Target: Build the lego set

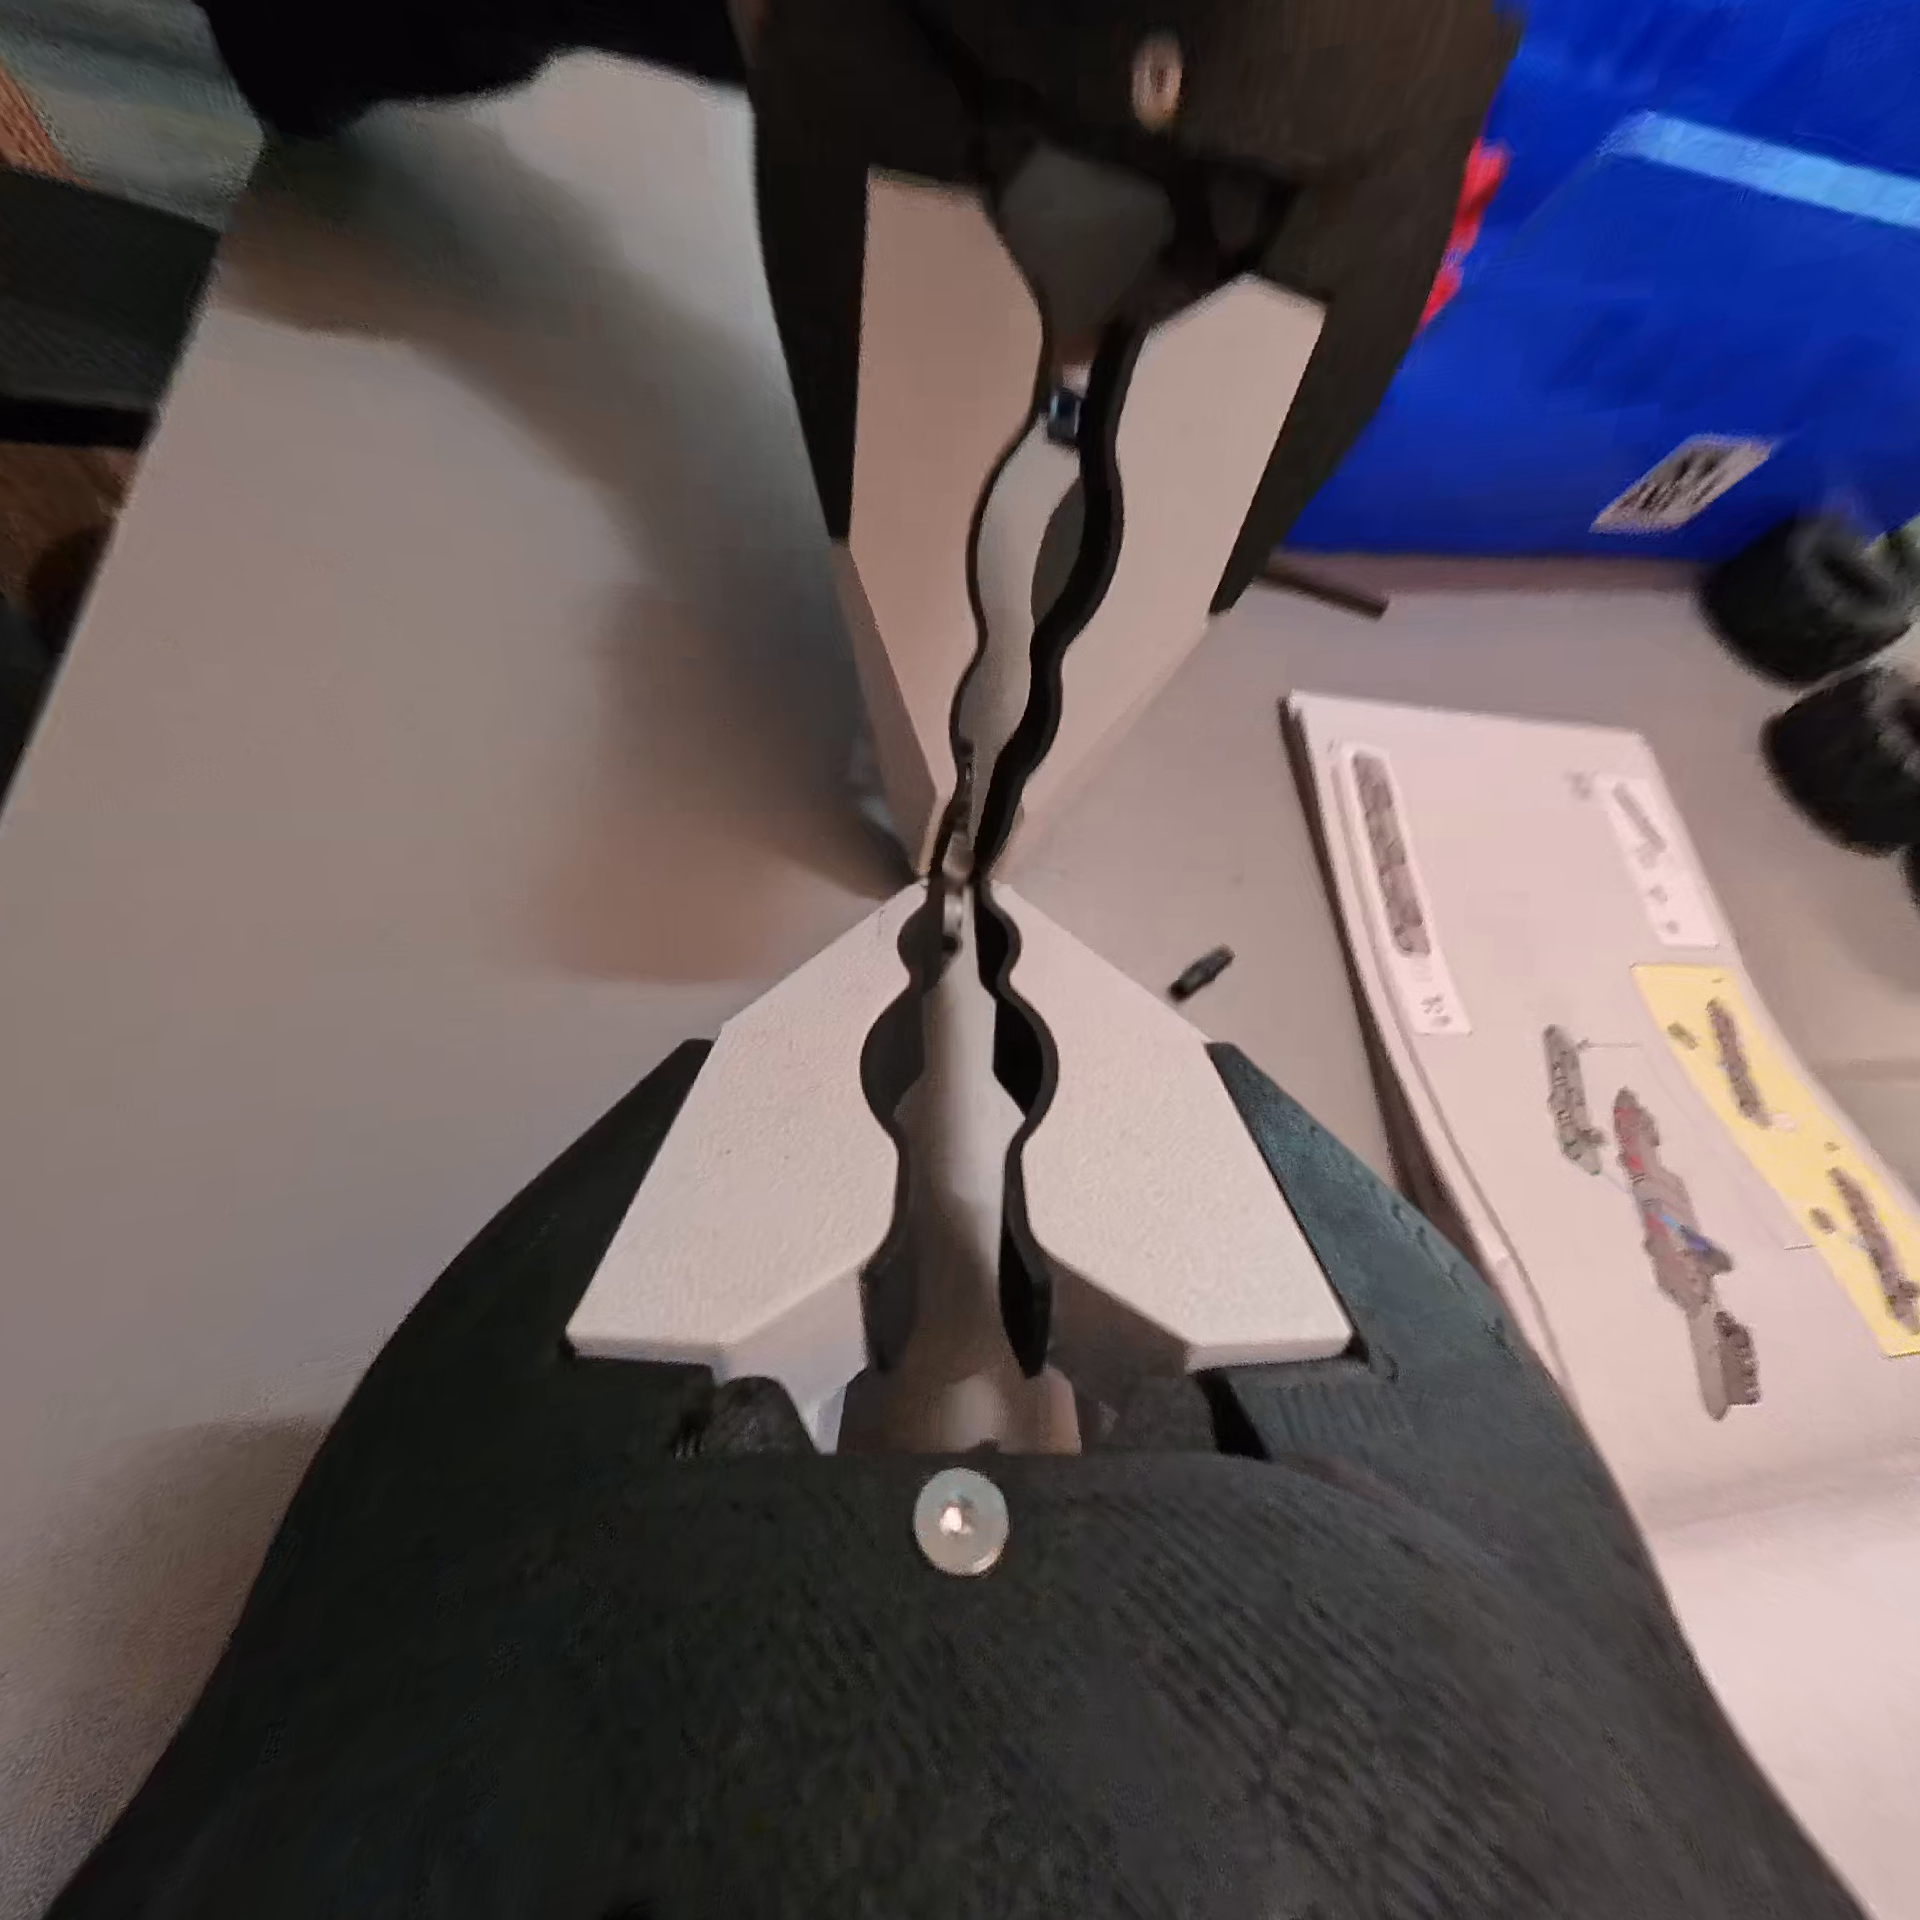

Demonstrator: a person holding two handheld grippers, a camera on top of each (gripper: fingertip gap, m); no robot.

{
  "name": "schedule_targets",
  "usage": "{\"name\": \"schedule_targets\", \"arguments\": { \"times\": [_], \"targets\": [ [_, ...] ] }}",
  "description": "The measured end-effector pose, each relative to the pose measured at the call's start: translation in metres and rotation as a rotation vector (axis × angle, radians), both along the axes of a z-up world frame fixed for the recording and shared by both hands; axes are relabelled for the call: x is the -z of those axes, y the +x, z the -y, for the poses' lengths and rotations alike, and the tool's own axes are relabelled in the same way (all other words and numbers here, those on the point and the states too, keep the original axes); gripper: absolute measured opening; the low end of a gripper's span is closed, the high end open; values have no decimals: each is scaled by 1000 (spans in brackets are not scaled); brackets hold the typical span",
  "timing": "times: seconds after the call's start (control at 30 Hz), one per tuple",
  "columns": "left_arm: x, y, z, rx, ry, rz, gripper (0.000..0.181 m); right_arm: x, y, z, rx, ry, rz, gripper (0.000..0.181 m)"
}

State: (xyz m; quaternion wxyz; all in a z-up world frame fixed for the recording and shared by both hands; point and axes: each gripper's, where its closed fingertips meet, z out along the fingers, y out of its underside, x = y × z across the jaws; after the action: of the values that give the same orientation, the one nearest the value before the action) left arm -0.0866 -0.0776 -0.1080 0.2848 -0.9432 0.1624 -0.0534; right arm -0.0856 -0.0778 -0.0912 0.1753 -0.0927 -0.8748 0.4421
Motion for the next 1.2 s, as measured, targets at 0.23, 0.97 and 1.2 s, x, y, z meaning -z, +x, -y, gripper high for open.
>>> {"name": "schedule_targets", "arguments": {
  "times": [0.23, 0.97, 1.2],
  "targets": [
    [0, 0, 0, 11, -5, -22, 4, 7, 6, 4, -138, 134, -197, 18],
    [1, 0, -1, 32, -15, -23, 4, 13, -1, 7, -199, 337, -205, 4],
    [-3, -3, 1, -21, 118, -69, 6, 13, -1, 9, -191, 335, -255, 5]
  ]
}}
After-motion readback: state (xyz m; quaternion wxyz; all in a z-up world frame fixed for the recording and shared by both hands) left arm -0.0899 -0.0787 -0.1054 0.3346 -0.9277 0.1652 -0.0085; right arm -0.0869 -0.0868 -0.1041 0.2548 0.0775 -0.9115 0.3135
